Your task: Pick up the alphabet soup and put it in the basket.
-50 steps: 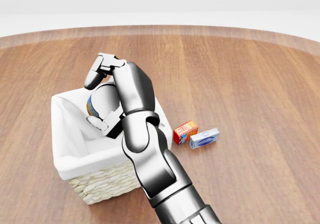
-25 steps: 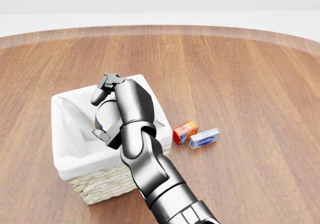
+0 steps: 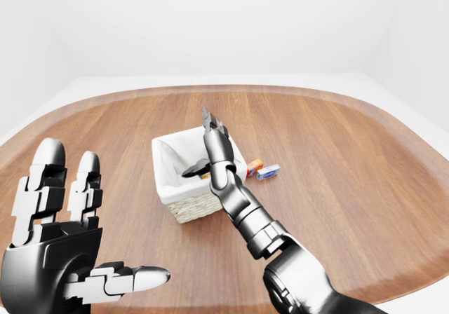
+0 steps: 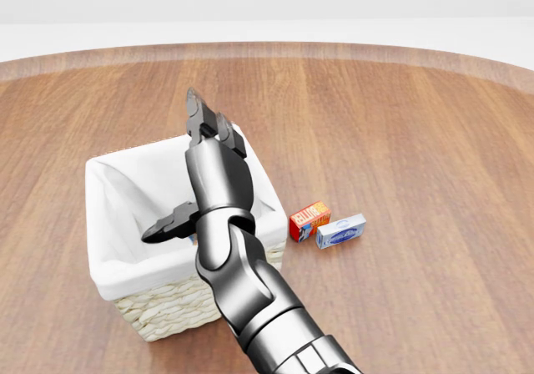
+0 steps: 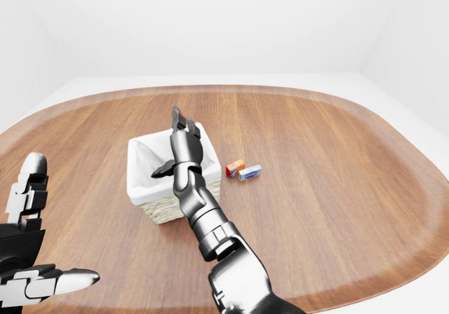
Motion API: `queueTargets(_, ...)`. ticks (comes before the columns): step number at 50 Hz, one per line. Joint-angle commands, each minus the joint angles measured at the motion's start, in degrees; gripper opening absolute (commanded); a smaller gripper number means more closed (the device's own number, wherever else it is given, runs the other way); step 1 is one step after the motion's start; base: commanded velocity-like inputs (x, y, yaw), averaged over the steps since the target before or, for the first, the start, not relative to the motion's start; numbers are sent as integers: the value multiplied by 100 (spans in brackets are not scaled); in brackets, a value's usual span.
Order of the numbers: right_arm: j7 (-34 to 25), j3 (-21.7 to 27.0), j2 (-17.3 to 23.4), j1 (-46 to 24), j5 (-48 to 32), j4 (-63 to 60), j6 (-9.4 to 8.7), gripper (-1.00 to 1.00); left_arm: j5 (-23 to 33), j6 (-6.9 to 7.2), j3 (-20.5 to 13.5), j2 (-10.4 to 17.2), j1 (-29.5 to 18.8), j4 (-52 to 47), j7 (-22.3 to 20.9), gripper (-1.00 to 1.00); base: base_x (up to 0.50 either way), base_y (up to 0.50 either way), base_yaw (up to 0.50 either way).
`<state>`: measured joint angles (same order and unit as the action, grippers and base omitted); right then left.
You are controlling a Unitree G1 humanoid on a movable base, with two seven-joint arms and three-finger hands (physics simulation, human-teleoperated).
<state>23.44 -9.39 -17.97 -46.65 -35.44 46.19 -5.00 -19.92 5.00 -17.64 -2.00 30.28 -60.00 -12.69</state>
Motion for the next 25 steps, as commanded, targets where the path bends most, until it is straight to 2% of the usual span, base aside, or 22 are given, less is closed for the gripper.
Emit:
queueTargets(1, 19, -19, -27, 8, -80, -7, 0, 100, -24, 0, -15, 1, 1, 0, -9, 100, 0, 0, 0)
queueTargets(25, 37, -25, -43, 28, -108, 42, 0, 100, -23, 0, 11, 35, 18, 0, 22, 100, 0, 0, 0)
